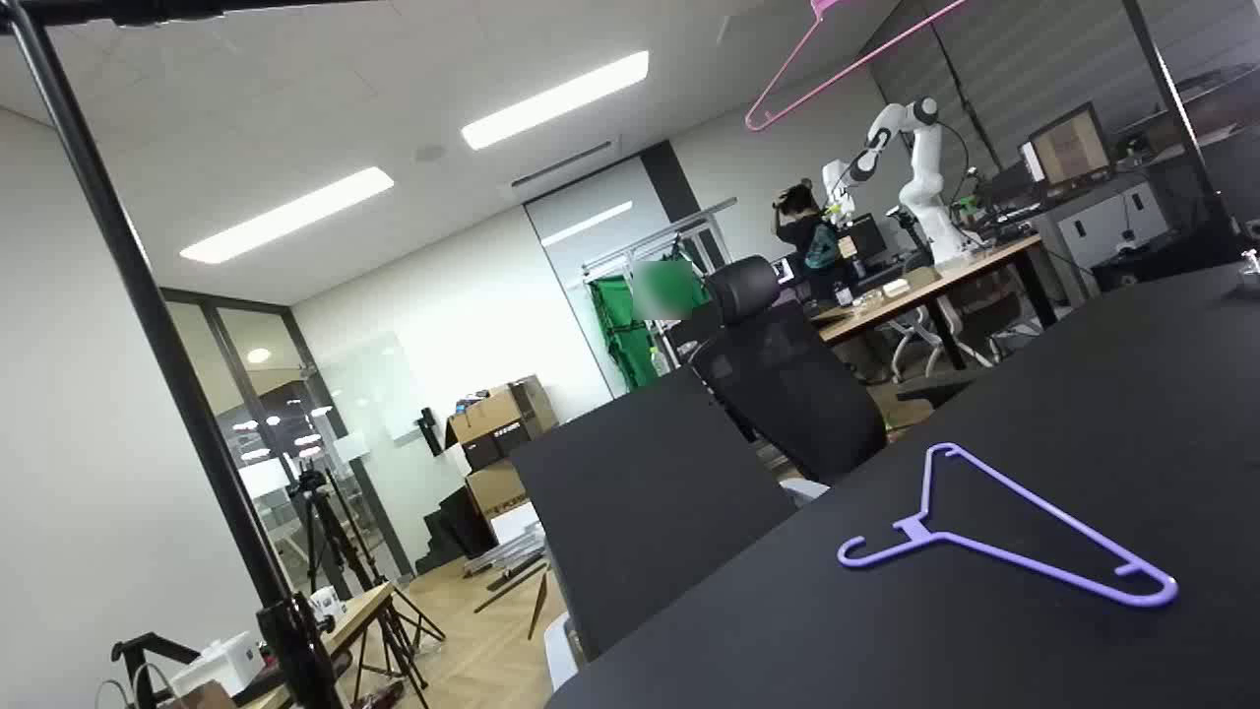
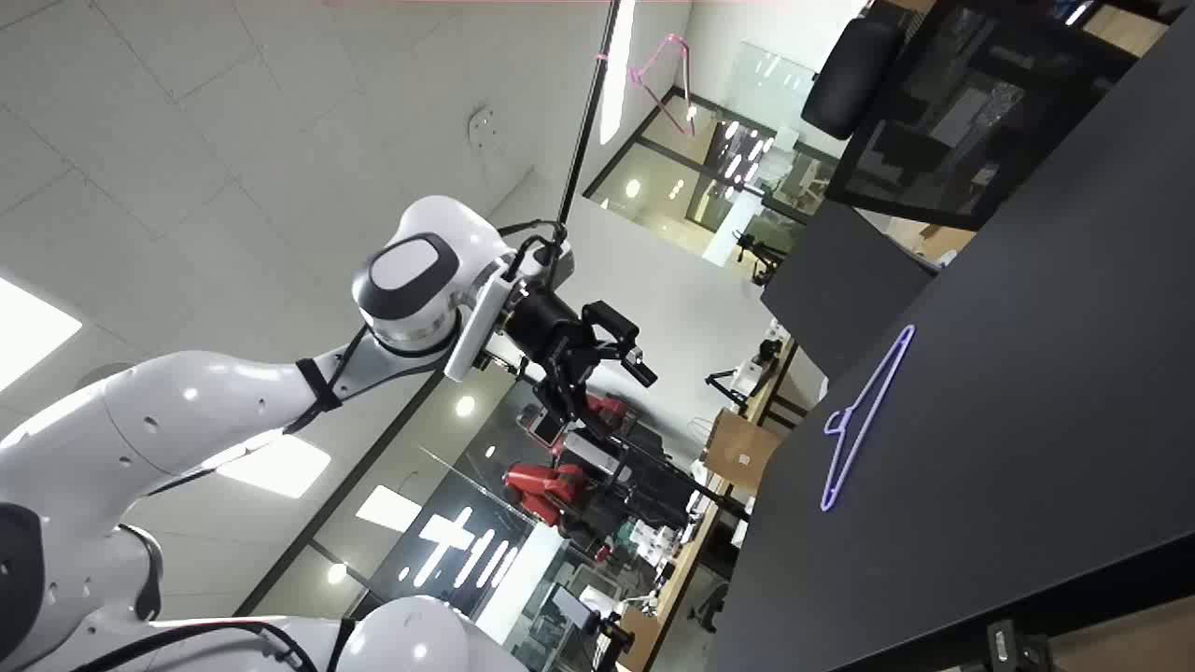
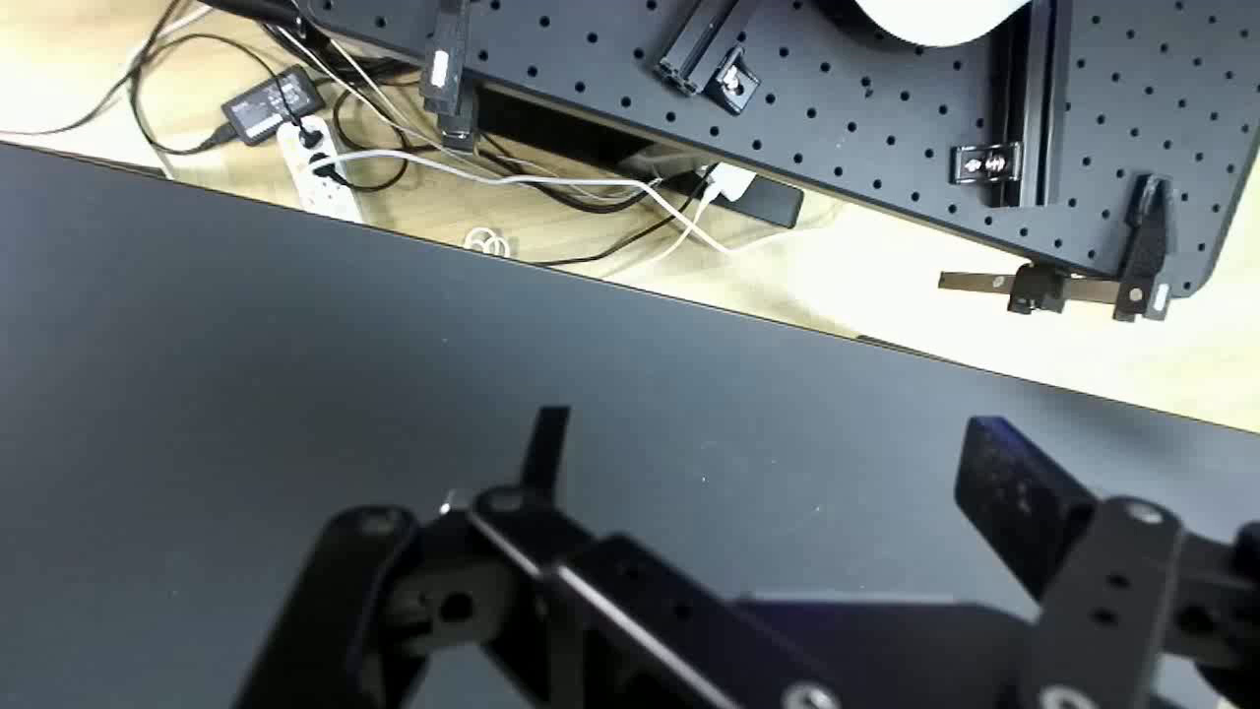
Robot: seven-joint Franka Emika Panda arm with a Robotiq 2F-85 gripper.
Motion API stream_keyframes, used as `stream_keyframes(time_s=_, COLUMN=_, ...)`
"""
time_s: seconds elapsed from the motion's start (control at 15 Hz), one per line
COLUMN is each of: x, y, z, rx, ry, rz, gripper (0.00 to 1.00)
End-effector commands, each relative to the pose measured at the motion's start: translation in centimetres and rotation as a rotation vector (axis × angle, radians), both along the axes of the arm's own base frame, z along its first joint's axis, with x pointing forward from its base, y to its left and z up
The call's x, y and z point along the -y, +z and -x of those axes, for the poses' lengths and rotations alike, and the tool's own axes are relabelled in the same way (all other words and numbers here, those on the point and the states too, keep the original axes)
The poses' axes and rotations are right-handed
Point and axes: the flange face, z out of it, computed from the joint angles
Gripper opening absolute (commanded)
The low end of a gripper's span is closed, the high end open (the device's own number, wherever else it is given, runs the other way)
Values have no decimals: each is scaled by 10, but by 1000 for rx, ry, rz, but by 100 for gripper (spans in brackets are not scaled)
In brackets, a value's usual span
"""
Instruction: Unhang the pink coat hanger and put it on the table
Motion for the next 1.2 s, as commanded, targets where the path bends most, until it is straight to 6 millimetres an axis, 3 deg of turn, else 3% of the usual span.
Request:
stream_keyframes(time_s=0.0, x=0, y=0, z=0, rx=0, ry=0, rz=0, gripper=100)
stream_keyframes(time_s=0.53, x=0, y=0, z=0, rx=-1, ry=0, rz=0, gripper=100)
stream_keyframes(time_s=0.87, x=29, y=9, z=-61, rx=154, ry=178, rz=130, gripper=100)
stream_keyframes(time_s=1.13, x=69, y=13, z=-125, rx=206, ry=338, rz=184, gripper=100)
